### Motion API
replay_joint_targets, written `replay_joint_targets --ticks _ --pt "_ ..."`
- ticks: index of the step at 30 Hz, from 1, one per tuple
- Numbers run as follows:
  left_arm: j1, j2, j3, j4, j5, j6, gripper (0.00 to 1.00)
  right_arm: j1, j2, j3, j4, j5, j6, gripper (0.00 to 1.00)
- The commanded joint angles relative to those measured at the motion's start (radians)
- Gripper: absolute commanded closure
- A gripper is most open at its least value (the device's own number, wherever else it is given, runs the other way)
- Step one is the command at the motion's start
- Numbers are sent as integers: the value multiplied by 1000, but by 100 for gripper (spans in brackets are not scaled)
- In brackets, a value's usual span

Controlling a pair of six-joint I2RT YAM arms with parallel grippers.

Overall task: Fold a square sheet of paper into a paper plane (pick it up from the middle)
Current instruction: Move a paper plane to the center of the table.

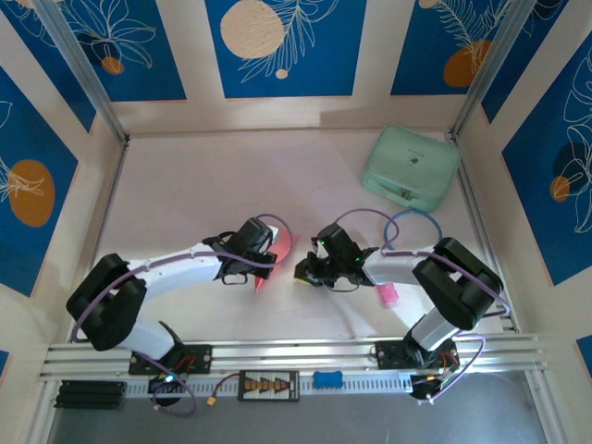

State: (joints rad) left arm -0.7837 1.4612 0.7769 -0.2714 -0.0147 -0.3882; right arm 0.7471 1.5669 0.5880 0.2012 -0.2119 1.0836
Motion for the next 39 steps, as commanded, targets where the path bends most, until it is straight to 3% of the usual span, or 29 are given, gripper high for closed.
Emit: replay_joint_targets --ticks 1,7,11,13,16,19,22,30,39 --pt "5 -24 -18 43 73 -43 93 -4 -42 -12 13 4 17 86" --pt "16 -24 -27 91 138 -126 91 -27 -95 -39 12 11 27 83" --pt "15 -13 -31 107 142 -173 78 -36 -117 -31 0 5 28 76" --pt "15 -35 -42 119 136 -183 64 -34 -123 -20 -7 7 28 70" --pt "15 -89 -53 104 93 -185 62 -31 -119 3 -24 17 29 62" --pt "21 -153 -68 56 -8 -195 54 -29 -103 36 -65 35 27 58" --pt "58 -180 -83 21 -33 -213 49 -28 -72 62 -51 32 34 55" --pt "143 -65 -64 66 92 -272 41 -26 51 192 -142 61 49 54" --pt "165 50 -62 137 159 -293 41 -26 143 254 -174 66 61 55"
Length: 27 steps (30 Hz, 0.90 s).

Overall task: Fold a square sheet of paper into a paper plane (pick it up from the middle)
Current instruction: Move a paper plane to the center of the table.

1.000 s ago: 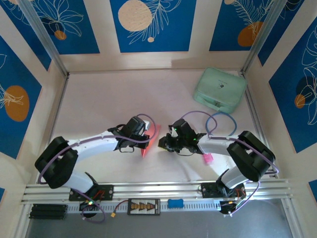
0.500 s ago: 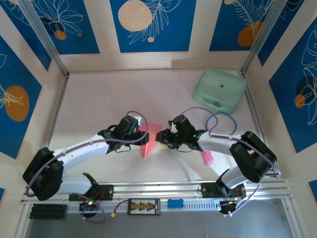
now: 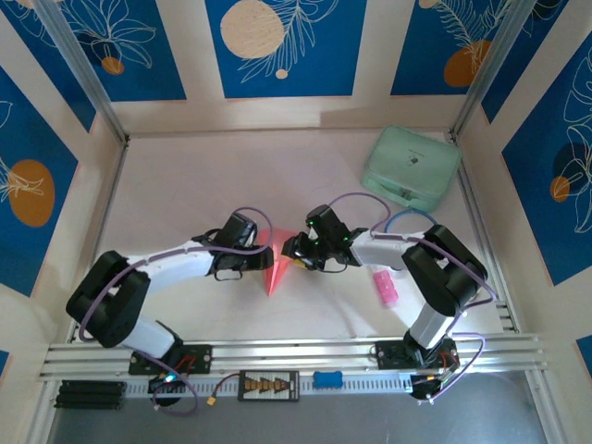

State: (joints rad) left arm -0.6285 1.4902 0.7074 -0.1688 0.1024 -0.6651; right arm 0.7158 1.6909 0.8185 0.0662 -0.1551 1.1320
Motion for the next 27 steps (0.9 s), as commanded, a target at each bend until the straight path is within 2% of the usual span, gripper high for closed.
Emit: replay_joint_targets --ticks 1,6,10,15,20,25,27 --pt "10 33 4 45 48 -17 42 5 27 26 -32 4 11 55" --pt "12 68 -11 103 82 -26 53 5 74 60 -25 -23 -3 59" --pt "12 70 -24 141 97 -29 67 5 93 73 -11 -34 -8 69" --pt "16 67 -45 193 126 -40 76 6 100 70 5 -43 -12 74" --pt "19 67 -74 267 169 -60 81 3 105 66 14 -49 -15 80" --pt "18 73 -80 311 211 -71 82 4 116 73 24 -67 -23 84" --pt "21 70 -84 316 217 -83 80 4 122 78 10 -68 -21 84"
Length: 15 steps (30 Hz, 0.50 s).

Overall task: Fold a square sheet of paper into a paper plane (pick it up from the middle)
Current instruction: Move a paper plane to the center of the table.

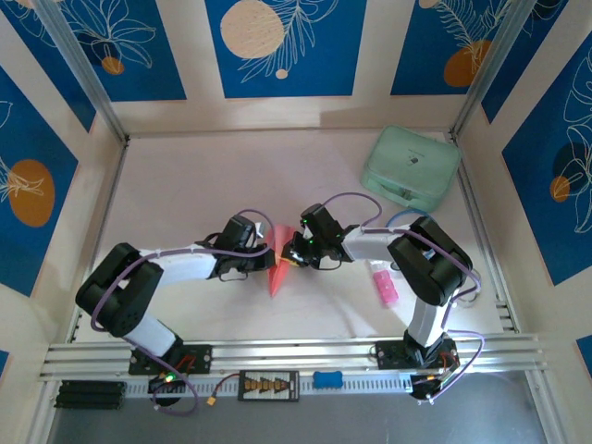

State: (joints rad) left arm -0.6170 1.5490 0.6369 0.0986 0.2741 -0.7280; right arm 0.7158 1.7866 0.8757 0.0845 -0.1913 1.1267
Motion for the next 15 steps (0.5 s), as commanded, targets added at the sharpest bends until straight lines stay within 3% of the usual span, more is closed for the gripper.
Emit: replay_joint_targets --ticks 1,9,15 --pt "9 8 -16 49 46 -26 78 4 27 22 -21 -25 -16 84" --pt "17 -55 -44 18 10 -44 63 -4 -3 1 -70 17 -15 84" --pt "19 -67 -65 30 17 -73 62 -6 -6 0 -66 10 -13 84"
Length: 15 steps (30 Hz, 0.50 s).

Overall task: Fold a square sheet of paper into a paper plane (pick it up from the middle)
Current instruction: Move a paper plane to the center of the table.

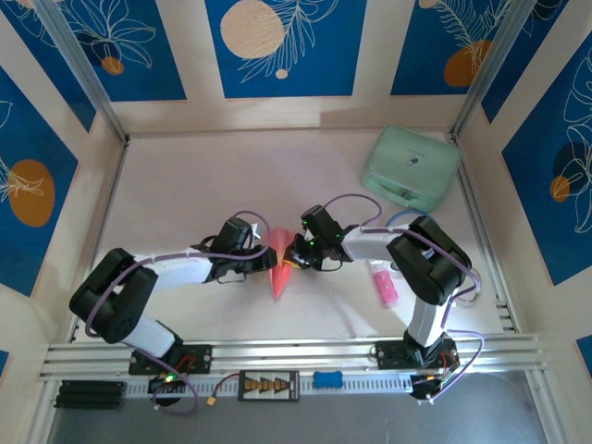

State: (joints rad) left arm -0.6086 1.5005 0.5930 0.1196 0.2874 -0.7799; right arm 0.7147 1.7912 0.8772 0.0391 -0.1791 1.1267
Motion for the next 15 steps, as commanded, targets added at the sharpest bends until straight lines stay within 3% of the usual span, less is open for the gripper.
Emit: replay_joint_targets --ticks 1,2,5,10,15 --pt "14 -20 -25 9 0 -27 66 -4 -10 -2 -23 -2 -14 84" --pt "13 -22 -31 14 -1 -29 75 -5 -10 -4 -27 -1 -15 84" --pt "14 -20 -28 -8 -11 -32 86 -5 -15 -8 -31 0 -16 84" --pt "17 -22 -31 -5 -10 -41 92 -2 -23 -7 -48 -5 -29 84" --pt "17 -23 -25 -35 -32 -50 96 13 -66 -2 -99 10 -63 77"
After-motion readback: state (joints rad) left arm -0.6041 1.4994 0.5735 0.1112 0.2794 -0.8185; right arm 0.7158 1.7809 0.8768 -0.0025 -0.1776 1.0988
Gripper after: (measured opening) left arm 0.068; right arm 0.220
